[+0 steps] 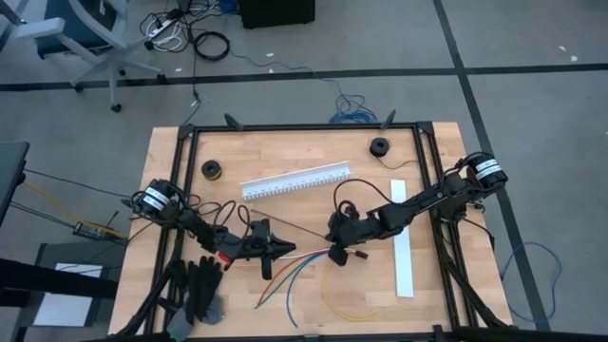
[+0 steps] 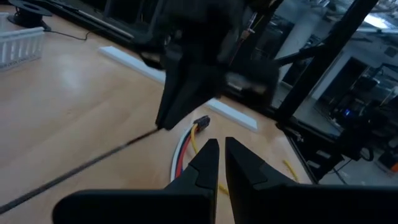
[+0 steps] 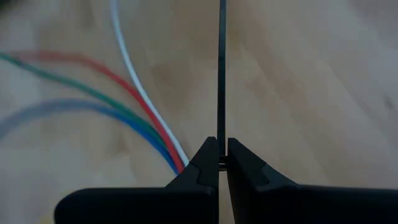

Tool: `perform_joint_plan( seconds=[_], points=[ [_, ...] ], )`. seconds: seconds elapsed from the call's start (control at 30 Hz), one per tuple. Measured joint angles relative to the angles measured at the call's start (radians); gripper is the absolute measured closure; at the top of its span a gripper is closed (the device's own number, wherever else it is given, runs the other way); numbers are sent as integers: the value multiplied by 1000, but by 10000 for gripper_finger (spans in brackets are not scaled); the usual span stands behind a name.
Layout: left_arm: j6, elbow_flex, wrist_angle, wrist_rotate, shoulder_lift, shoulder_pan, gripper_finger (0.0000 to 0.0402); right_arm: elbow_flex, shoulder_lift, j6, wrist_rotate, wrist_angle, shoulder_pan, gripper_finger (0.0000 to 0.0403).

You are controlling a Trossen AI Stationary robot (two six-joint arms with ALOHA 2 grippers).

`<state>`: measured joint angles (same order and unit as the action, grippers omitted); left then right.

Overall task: Ziptie cables
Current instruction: Insert zip tie on the cable wire

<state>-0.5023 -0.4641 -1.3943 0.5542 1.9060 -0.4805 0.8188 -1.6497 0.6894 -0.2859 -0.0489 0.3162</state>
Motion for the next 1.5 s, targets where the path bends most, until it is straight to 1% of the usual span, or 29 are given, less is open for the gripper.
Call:
perform_joint_plan(
  seconds=[0.1, 0.2, 0.37, 0.57, 0.67, 0.77, 0.87, 1.07, 1.17, 1.37, 1.5],
  points=[
    [-2, 0, 5, -3, 0, 0, 399, 0, 0, -11, -62, -141, 17, 399],
    [-1, 0, -2, 1, 0, 0, 399, 0, 0, -60, -111, -269, 33, 399],
    [0, 0, -68, 40, 0, 1, 399, 0, 0, -106, -192, -375, 50, 399],
    [-28, 0, -170, 167, 0, 4, 399, 0, -1, -107, -193, -407, 50, 399],
    [-79, -9, -174, 210, -1, 7, 399, 0, -1, -120, -202, -462, 50, 399],
    [-128, -32, -177, 211, -1, 16, 400, 0, -1, -138, -206, -531, 41, 399],
    [-125, -55, -175, 211, -1, 19, 400, -1, -1, -133, -181, -560, 30, 399],
    [-41, -115, -176, 165, -1, 19, 400, -1, -1, -133, -176, -603, 28, 399],
    [26, -137, -176, 164, -1, 18, 400, -3, 1, -145, -177, -627, 30, 399],
    [100, -138, -177, 143, -17, 16, 400, -3, 3, -160, -174, -661, 45, 399],
    [183, -138, -170, 135, -39, 5, 400, -2, 3, -161, -169, -670, 56, 399]
  ],
)
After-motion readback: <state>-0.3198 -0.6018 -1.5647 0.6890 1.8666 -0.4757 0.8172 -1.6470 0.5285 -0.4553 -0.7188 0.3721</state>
